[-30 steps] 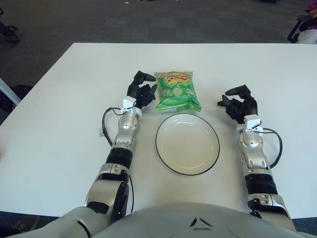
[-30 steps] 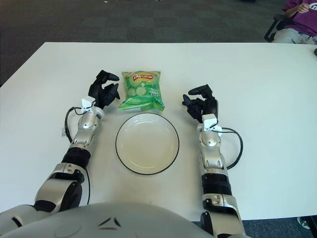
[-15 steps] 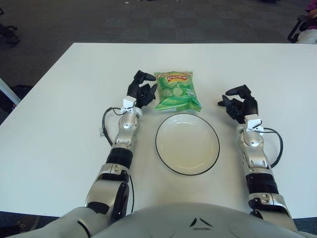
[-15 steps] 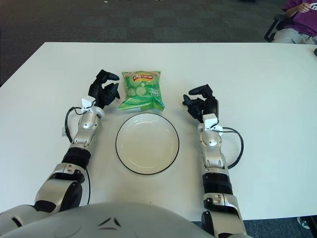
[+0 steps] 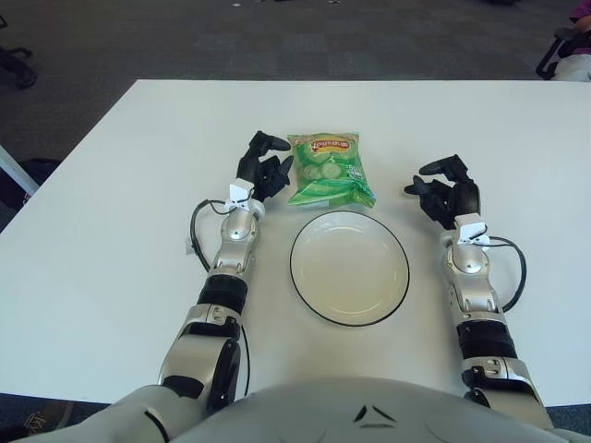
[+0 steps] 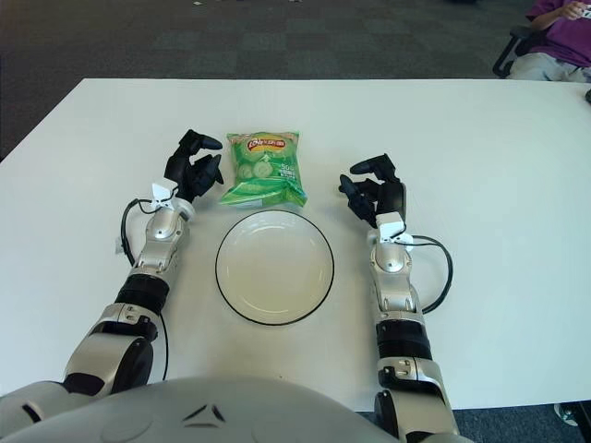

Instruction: Put the snack into the plate.

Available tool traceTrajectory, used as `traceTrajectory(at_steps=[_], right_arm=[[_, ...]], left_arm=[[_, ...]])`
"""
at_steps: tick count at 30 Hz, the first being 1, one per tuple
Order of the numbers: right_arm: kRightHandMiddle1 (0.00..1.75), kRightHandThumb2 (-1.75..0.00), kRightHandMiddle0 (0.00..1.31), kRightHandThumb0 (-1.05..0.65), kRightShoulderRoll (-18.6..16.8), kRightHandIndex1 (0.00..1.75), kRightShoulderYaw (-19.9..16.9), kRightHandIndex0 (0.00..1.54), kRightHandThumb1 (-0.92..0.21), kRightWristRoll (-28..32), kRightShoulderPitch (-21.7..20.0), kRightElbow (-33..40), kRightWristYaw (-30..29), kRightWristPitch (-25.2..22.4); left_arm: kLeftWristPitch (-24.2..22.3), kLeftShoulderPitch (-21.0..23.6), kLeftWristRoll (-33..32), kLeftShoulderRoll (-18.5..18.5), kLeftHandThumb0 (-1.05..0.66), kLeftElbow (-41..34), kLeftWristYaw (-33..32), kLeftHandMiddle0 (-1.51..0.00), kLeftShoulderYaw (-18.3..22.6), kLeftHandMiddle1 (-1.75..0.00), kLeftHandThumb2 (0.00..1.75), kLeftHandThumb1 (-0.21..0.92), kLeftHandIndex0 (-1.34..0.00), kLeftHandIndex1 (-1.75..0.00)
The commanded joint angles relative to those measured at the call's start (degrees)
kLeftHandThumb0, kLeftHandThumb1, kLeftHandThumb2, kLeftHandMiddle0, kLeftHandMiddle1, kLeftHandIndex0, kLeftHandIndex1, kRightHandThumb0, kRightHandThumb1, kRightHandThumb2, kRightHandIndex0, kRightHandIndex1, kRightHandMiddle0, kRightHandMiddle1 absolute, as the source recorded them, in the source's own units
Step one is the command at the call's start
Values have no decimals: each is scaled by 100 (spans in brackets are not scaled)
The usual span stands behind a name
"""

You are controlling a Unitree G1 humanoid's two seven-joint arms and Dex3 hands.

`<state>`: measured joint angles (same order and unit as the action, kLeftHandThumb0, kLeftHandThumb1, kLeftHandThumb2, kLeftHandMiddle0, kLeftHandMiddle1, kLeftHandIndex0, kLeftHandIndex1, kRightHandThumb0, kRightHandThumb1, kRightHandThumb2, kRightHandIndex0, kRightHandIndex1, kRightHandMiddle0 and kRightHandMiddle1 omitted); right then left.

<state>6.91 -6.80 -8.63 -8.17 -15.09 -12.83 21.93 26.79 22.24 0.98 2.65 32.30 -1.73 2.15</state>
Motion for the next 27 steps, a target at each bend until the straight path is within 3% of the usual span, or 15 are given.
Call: traceTrajectory(at_steps=[1, 7, 19, 23, 27], right_arm=[[151, -29, 34, -18, 34, 92, 74, 82, -92, -168, -196, -141, -99, 303], [156, -28, 27, -2, 3, 120, 246, 60, -92, -436, -314, 100, -159, 163], [157, -33, 27, -1, 115, 135, 639, 46, -92, -1126, -518, 1001, 38, -777], [155, -34, 35, -28, 182, 78, 738, 51, -92, -1264, -631, 1067, 126, -965], [155, -34, 37, -34, 288, 64, 875, 52, -92, -1493, -742, 1130, 196, -1116]], left_arm=[[-21, 0, 58, -14, -36, 64, -55, -94, -23, -175, 27, 92, -47, -146], [-11, 3, 87, -6, -36, 88, -87, -94, -47, -175, 27, 92, -47, -146], [-12, -19, 177, 32, -36, 62, -186, -94, -87, -175, 27, 92, -47, -147], [-18, -34, 200, 46, -36, 43, -210, -94, -96, -175, 27, 92, -47, -147], [-23, -49, 218, 59, -36, 24, -234, -95, -106, -175, 27, 92, -47, -147]])
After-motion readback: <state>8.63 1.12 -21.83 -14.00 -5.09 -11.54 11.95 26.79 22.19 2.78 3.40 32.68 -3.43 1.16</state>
